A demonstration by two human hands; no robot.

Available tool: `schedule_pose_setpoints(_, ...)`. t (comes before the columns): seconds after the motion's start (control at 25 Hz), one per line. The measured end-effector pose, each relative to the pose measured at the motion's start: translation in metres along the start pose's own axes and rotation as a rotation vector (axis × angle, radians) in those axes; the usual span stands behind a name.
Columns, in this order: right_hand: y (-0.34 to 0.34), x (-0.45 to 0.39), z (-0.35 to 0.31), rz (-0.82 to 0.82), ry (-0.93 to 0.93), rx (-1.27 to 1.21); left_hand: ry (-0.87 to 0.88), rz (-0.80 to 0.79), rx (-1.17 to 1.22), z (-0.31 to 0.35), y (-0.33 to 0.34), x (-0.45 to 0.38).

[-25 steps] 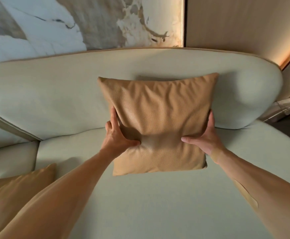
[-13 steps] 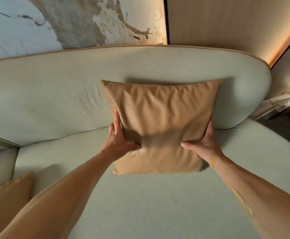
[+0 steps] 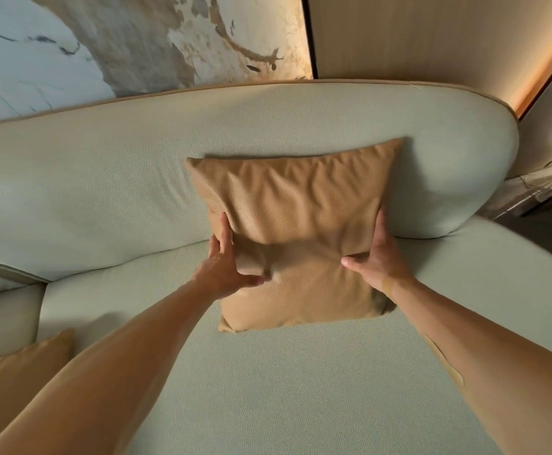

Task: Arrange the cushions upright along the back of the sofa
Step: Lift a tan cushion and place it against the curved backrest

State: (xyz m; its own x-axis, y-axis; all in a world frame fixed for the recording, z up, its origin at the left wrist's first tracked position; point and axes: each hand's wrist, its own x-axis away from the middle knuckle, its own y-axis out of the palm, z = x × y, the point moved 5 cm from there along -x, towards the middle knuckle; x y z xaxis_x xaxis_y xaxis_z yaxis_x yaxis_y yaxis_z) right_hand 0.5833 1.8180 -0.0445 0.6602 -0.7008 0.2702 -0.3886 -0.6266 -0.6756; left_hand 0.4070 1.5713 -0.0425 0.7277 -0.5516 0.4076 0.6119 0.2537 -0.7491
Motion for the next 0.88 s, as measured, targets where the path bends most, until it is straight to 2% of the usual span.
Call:
schedule_pose_setpoints(0.2,0.0,0.012,-0.024,-0.02,-0.031,0.154,-0.009,-0.022,-0.043,0.004,-0.006,0.015)
schedule_pose_setpoints(0.48,0.019,0.053,-0.067,-0.21,-0.066,0.339,-0.017,0.011,-0.025,-0.003,-0.043,0.069)
schedule_pose_setpoints(0.64,0.052,0.081,-0.118,-0.236,-0.148,0.411,-0.109,0.054,-0.077,-0.05,-0.081,0.104)
schedule_pose_setpoints(0.88,0.147,0.147,-0.196,-0.326,-0.209,0.512,-0.203,0.128,-0.205,-0.167,-0.142,0.169)
